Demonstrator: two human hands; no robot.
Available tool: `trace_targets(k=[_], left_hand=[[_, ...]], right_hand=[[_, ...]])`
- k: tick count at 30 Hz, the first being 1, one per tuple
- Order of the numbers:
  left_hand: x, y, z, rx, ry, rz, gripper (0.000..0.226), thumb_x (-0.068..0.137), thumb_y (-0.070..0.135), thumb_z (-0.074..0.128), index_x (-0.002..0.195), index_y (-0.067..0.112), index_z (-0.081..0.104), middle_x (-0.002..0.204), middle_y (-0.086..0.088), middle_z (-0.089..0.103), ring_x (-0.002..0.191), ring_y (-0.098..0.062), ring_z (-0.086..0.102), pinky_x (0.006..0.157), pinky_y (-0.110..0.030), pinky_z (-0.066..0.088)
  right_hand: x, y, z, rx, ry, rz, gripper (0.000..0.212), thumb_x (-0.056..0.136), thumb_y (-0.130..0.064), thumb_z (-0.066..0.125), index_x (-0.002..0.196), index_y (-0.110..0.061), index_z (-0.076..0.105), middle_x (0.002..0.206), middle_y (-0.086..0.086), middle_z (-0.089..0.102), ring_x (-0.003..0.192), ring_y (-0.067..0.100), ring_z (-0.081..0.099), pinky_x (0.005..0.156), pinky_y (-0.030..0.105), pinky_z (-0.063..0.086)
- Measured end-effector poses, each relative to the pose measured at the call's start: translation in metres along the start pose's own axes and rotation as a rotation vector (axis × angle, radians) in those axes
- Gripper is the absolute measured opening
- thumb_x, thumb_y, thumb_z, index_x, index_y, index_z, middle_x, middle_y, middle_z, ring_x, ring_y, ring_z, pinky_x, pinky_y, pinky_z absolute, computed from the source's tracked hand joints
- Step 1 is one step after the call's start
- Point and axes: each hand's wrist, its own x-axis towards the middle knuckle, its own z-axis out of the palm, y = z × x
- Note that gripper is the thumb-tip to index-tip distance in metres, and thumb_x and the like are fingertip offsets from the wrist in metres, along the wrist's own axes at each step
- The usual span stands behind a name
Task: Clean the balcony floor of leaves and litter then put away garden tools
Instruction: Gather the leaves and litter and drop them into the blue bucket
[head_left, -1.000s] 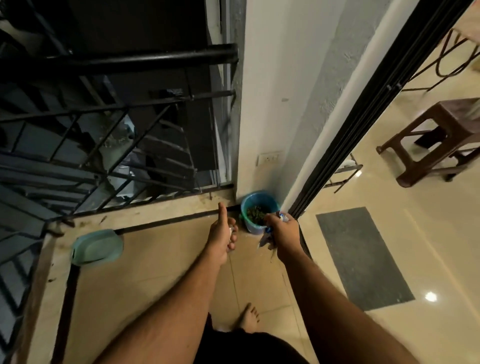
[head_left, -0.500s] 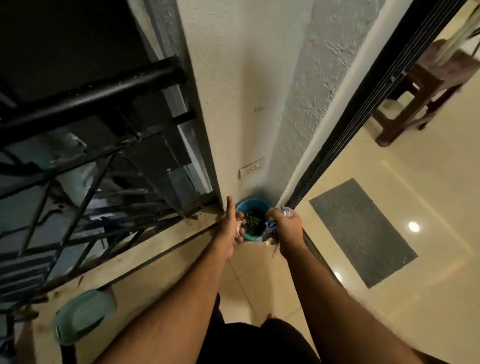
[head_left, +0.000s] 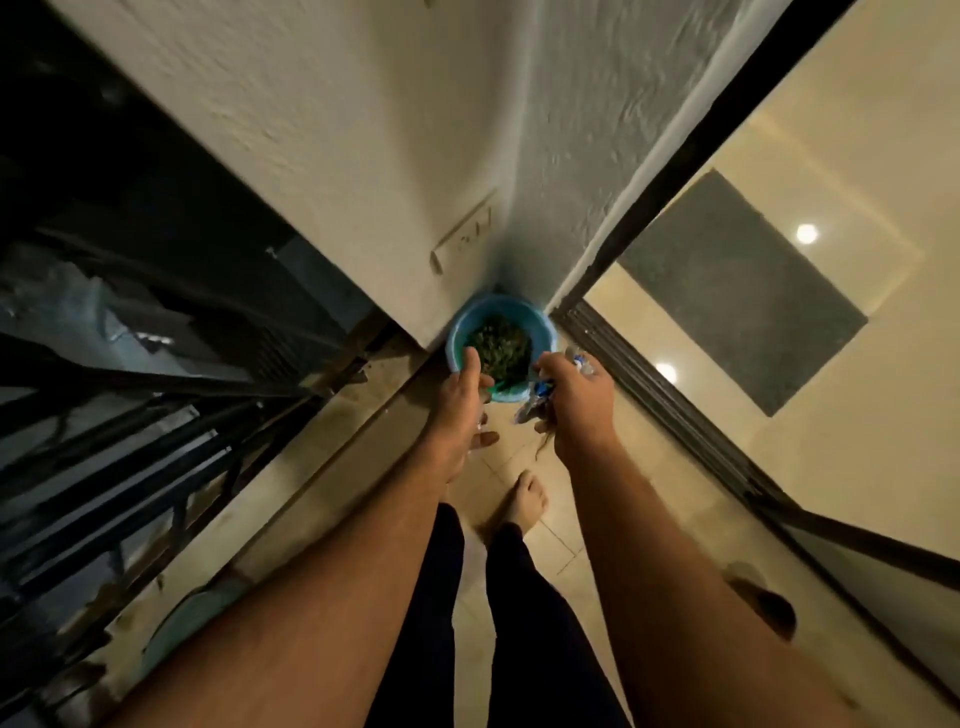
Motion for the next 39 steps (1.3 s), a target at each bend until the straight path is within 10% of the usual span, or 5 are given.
trace_targets(k=[6, 11, 14, 27, 39], left_hand=[[0.117, -0.037, 0.019, 0.075, 0.044, 0.072, 0.053, 0.103, 0.056, 0.027, 0.113, 0.015, 0.058, 0.096, -0.003, 0.057, 0.069, -0.013, 0.047, 0.056, -0.026, 0.038], [0.227, -0.065, 0.033, 0.024, 0.005, 0.040, 0.051, 0.103, 0.058, 0.025, 0.112, 0.020, 0.058, 0.127, -0.007, 0.057, 0.108, -0.022, 0.057, 0.086, -0.037, 0.046], [0.281, -0.075, 0.042, -0.025, -0.034, 0.037, 0.055, 0.100, 0.064, 0.022, 0.100, 0.023, 0.059, 0.133, -0.012, 0.057, 0.120, -0.028, 0.056, 0.100, -0.046, 0.047], [0.392, -0.083, 0.069, -0.109, -0.117, 0.040, 0.083, 0.092, 0.077, 0.014, 0.150, 0.023, 0.038, 0.144, -0.010, 0.053, 0.128, -0.028, 0.054, 0.108, -0.050, 0.044], [0.363, -0.079, 0.057, 0.199, -0.028, 0.215, 0.067, 0.099, 0.065, 0.025, 0.142, 0.020, 0.051, 0.135, 0.001, 0.056, 0.120, -0.014, 0.053, 0.103, -0.035, 0.043]], right_hand=[[0.105, 0.079, 0.005, -0.030, 0.039, 0.035, 0.014, 0.089, -0.012, 0.065, 0.099, -0.003, 0.059, 0.075, 0.018, 0.062, 0.047, 0.026, 0.054, 0.036, 0.024, 0.038], [0.195, 0.142, 0.029, -0.021, 0.021, 0.000, 0.017, 0.090, -0.025, 0.071, 0.093, -0.012, 0.061, 0.087, 0.016, 0.068, 0.058, 0.021, 0.064, 0.041, 0.024, 0.047], [0.244, 0.168, 0.046, 0.001, 0.009, -0.012, 0.024, 0.089, -0.039, 0.071, 0.098, -0.018, 0.064, 0.101, 0.008, 0.072, 0.094, 0.022, 0.070, 0.075, 0.032, 0.060], [0.378, 0.215, 0.086, -0.116, -0.021, 0.119, 0.141, 0.041, -0.107, 0.012, 0.154, -0.026, 0.031, 0.157, 0.013, 0.034, 0.142, 0.032, 0.037, 0.118, 0.059, 0.021], [0.326, 0.181, 0.066, -0.055, -0.061, -0.131, 0.064, 0.106, -0.048, 0.007, 0.147, -0.011, 0.040, 0.139, -0.005, 0.054, 0.106, -0.014, 0.049, 0.088, -0.001, 0.033]])
